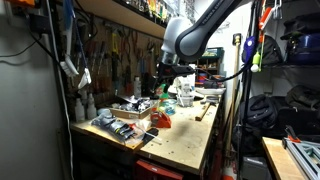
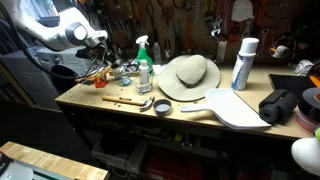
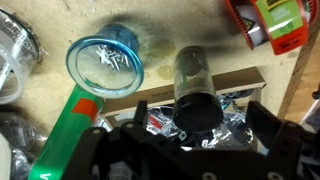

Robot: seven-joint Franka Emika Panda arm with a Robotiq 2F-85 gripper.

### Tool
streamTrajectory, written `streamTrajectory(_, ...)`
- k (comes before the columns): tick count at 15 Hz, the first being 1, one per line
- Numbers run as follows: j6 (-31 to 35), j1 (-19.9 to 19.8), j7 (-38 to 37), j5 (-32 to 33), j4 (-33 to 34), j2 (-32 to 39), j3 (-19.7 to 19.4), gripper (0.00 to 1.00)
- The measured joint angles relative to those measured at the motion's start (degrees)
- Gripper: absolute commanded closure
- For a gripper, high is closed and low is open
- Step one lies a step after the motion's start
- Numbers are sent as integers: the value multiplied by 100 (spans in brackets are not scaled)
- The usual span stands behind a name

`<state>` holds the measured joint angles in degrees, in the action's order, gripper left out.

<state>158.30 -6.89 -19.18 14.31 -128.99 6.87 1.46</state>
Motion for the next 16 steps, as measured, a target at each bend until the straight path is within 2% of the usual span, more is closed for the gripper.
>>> streamTrajectory(4, -94, 266, -35, -255, 249, 263, -189, 0)
streamTrajectory(6, -99, 363, -46, -306, 323, 339, -268, 19)
streamTrajectory(7, -99, 414, -66, -302, 346, 370, -325, 34)
streamTrajectory(11, -99, 592, -221, -218, 454, 505, -594, 65)
streamTrajectory(12, -96, 616, -226, -218, 464, 528, -633, 69)
streamTrajectory(16, -86, 682, -237, -219, 480, 547, -707, 69)
